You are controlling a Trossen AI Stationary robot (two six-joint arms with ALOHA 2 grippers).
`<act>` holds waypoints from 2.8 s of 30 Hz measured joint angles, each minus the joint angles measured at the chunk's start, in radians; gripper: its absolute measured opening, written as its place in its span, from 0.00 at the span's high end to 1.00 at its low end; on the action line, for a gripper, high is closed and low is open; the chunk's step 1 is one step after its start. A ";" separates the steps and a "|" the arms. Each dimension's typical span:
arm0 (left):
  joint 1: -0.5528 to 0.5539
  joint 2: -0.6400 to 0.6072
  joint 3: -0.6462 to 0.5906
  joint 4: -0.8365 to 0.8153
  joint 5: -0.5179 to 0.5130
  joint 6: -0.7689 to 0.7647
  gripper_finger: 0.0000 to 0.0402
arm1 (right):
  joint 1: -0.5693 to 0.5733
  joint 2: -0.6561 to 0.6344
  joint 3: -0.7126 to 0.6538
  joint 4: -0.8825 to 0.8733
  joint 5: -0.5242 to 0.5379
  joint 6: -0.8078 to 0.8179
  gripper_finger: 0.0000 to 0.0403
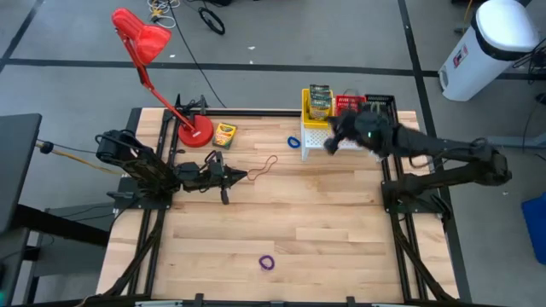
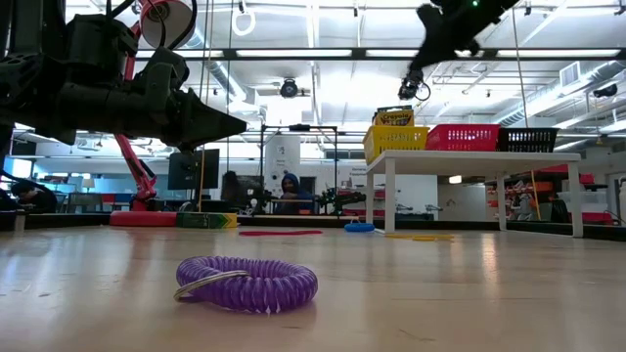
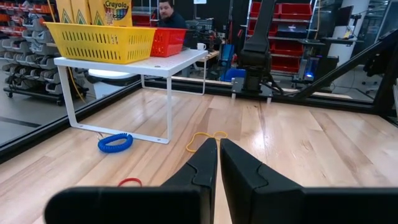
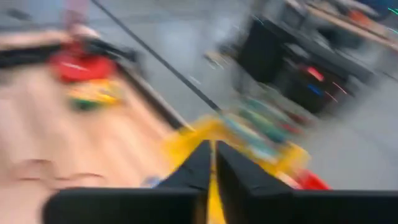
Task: Pick & Place Office Desk Supplies
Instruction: Put the purple spring keychain on the black basket
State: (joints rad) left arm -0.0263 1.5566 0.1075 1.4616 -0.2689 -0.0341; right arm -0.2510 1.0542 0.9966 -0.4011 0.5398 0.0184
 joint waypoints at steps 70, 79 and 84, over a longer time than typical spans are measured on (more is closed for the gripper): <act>0.497 0.002 0.799 -1.841 -0.039 -0.052 0.48 | 0.493 0.190 -0.550 1.053 -0.035 -0.129 0.98; 0.665 0.030 0.801 -1.822 0.279 -0.004 0.35 | 0.493 0.190 -0.550 1.052 -0.035 -0.132 0.98; 0.577 0.034 0.801 -1.759 0.309 0.085 0.38 | 0.493 0.190 -0.550 1.051 -0.035 -0.135 0.98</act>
State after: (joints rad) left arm 0.5506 1.5906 0.9089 -0.2975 0.0399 0.0508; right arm 0.2424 1.2446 0.4465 0.6502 0.5049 -0.1169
